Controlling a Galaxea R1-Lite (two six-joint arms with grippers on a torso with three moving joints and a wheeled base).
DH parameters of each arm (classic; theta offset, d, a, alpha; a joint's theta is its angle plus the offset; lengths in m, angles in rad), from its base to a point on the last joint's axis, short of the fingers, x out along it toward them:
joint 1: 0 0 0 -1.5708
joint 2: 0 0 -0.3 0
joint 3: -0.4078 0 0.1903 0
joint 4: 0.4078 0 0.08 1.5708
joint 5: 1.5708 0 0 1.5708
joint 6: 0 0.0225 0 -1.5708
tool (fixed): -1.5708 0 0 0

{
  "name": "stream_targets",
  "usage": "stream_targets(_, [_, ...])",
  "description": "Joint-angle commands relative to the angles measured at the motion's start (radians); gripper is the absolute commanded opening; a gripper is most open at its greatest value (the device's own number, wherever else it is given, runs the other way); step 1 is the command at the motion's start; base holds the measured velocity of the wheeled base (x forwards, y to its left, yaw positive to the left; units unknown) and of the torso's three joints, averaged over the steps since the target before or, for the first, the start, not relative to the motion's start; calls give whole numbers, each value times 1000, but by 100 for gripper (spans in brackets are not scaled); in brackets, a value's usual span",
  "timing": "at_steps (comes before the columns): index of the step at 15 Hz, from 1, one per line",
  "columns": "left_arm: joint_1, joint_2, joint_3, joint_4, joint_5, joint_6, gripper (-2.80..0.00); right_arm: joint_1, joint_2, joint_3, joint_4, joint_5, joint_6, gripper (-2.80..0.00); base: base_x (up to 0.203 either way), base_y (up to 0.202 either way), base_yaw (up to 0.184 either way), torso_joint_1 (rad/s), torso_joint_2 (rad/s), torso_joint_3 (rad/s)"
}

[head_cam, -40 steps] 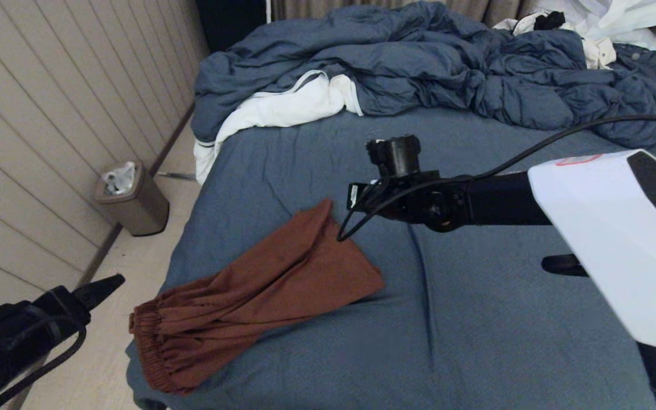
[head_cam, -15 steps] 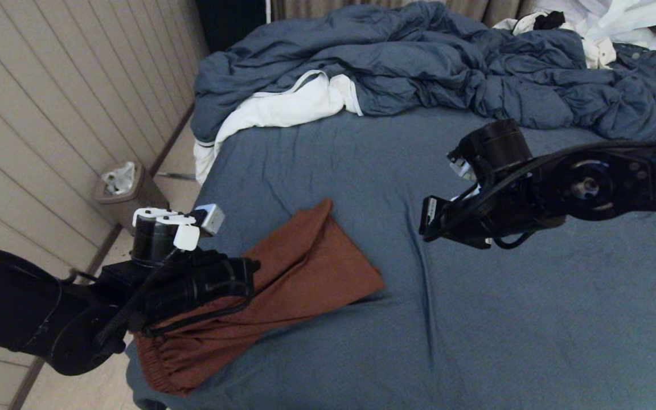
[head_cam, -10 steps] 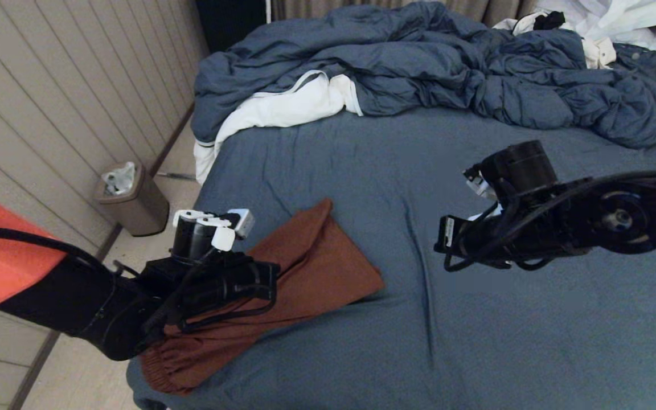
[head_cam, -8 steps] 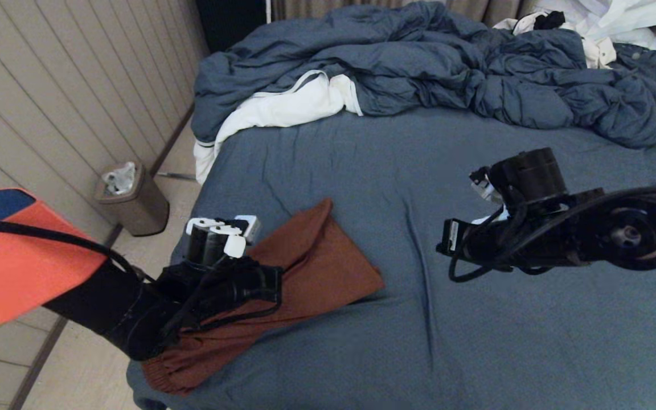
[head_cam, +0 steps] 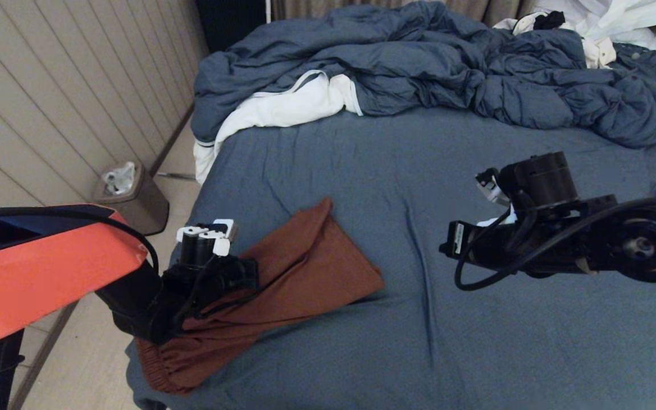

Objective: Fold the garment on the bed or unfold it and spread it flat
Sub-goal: Fold the brown shorts

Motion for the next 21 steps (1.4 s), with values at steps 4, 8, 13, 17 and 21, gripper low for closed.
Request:
stream_targets(4, [15, -45, 0, -15, 9, -7, -280, 4, 6, 8, -2, 0, 2, -280, 0, 0, 0, 0, 0, 0])
stream_targets(8, [0, -88, 37, -12, 9, -11, -280, 10, 15, 14, -2, 0, 2, -280, 0, 0, 0, 0, 0, 0])
stream_targets(13, [-104, -111, 77, -18, 11, -43, -280, 13, 15, 21, -2, 0, 2, -280, 0, 0, 0, 0, 0, 0])
stream_targets(17, [-153, -106, 107, -26, 7, -48, -280, 12, 21, 21, -2, 0, 2, -280, 0, 0, 0, 0, 0, 0])
stream_targets(21, [-150, -62, 103, -59, 3, -48, -280, 11, 32, 23, -2, 0, 2, -280, 0, 0, 0, 0, 0, 0])
